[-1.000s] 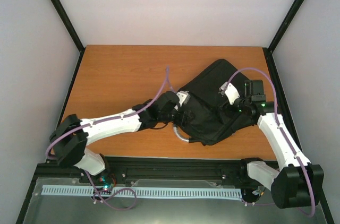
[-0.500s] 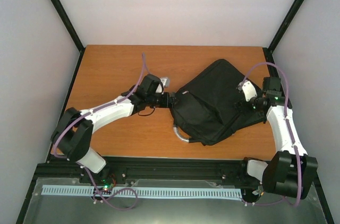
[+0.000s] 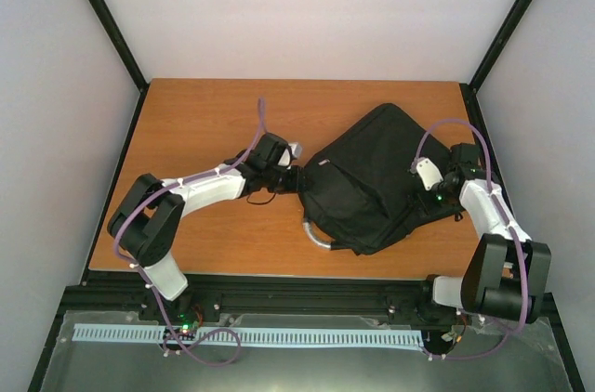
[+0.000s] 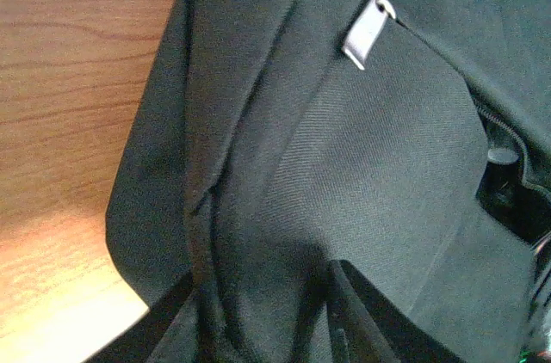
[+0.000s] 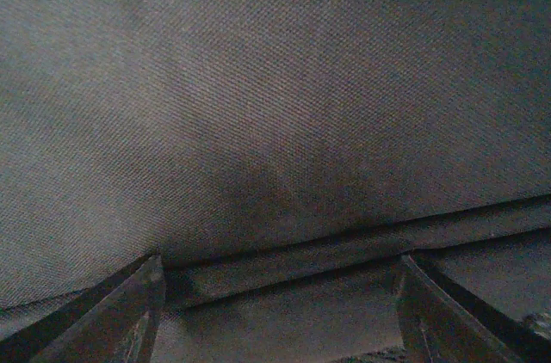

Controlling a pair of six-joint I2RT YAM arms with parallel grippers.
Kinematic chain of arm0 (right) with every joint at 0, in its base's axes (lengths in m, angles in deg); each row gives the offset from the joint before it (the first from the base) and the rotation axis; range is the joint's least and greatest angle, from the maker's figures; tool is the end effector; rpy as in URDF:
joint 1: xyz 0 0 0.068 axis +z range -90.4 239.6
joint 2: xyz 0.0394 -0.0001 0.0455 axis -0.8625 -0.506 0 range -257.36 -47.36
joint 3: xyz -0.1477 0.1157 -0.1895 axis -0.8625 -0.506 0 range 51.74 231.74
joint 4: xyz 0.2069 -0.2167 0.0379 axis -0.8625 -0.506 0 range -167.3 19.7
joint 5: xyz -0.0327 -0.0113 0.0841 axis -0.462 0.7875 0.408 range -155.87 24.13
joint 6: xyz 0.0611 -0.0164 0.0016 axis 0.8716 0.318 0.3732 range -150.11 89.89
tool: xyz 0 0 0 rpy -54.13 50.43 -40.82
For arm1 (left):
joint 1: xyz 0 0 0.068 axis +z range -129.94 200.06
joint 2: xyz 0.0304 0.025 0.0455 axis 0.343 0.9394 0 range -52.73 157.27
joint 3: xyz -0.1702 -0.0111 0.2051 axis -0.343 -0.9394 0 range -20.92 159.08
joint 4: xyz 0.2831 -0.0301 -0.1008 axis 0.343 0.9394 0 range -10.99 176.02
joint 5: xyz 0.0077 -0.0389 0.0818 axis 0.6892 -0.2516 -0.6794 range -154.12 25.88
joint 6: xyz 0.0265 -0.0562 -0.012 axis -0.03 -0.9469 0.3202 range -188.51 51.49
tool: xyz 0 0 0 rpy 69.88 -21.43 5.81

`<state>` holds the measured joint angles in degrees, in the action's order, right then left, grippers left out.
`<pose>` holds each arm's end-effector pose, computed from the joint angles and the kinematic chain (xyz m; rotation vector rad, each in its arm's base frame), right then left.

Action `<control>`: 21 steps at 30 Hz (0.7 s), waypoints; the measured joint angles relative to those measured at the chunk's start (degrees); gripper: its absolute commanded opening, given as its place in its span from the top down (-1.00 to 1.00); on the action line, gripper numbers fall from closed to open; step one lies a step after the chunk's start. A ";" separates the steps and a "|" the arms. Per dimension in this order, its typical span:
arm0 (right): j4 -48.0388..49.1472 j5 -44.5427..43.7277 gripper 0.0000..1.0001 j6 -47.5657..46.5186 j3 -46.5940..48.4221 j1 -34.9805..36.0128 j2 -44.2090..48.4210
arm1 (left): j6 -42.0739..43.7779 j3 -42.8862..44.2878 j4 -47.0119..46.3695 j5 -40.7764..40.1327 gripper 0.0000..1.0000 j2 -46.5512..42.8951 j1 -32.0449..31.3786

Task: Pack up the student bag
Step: Adjust the student bag at the center of the board.

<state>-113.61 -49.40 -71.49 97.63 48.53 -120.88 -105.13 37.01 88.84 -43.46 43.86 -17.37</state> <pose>0.2669 -0.0382 0.1663 -0.7734 2.6028 0.1511 0.3000 -0.2512 0.1470 0.1983 2.6020 -0.9729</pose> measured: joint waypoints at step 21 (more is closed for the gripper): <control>2.78 -7.08 -0.34 4.81 17.38 13.00 -23.23 | -6.95 -19.47 -10.21 -3.96 0.99 -14.60 -4.28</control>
<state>-110.83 -56.49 -66.68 115.00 61.54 -144.11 -112.08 17.54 78.63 -47.41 29.26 -21.66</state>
